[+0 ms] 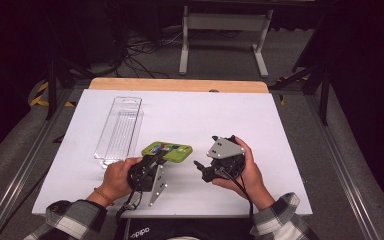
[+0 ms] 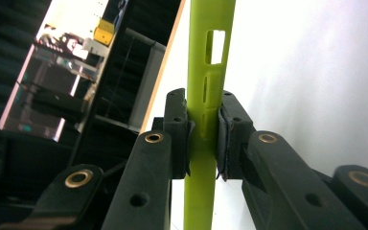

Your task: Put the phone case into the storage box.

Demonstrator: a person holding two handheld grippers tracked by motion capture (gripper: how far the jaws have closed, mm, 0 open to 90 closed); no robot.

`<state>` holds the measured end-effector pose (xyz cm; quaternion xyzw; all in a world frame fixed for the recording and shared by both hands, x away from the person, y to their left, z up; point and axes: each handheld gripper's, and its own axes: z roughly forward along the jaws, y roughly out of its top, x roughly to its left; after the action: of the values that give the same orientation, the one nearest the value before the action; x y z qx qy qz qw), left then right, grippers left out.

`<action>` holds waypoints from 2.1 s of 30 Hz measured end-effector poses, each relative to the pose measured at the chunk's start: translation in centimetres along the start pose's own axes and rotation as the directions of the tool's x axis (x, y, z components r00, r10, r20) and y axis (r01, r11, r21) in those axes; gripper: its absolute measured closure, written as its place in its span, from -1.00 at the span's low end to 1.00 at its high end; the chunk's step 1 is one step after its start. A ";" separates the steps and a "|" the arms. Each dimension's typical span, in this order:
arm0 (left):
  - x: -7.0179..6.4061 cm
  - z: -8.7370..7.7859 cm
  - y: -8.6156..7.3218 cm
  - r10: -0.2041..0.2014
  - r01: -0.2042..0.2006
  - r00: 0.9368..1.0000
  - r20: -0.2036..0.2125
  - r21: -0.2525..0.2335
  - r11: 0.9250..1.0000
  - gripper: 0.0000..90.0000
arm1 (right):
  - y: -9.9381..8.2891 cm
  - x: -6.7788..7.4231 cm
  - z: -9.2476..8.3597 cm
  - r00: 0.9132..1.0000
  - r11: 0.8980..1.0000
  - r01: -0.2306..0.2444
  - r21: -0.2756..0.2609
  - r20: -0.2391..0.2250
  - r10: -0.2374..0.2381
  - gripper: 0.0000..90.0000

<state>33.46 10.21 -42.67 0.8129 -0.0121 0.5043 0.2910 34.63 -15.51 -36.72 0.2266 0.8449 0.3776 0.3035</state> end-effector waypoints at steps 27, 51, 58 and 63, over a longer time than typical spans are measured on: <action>3.7 -1.2 -2.1 -0.327 0.336 0.939 0.105 -0.093 0.937 0.73 | -3.6 0.5 -0.1 0.996 0.996 0.053 -0.065 0.081 -0.048 -0.81; 5.8 -1.9 -3.9 -0.479 0.502 0.861 0.169 -0.134 0.855 0.73 | -5.6 0.4 -0.4 0.988 0.994 0.094 -0.060 0.130 -0.086 -0.81; 6.3 -2.1 -4.3 -0.515 0.541 0.838 0.181 -0.150 0.827 0.73 | -5.8 0.4 -0.5 0.988 0.994 0.090 -0.061 0.129 -0.082 -0.81; 6.6 -2.3 -4.6 -0.530 0.556 0.828 0.182 -0.154 0.817 0.73 | -6.0 0.3 -0.7 0.988 0.994 0.086 -0.065 0.132 -0.077 -0.81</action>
<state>36.28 16.96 -38.55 0.7802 0.1508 0.3421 0.5016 33.03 -19.30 -41.13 0.2051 0.8183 0.3789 0.3805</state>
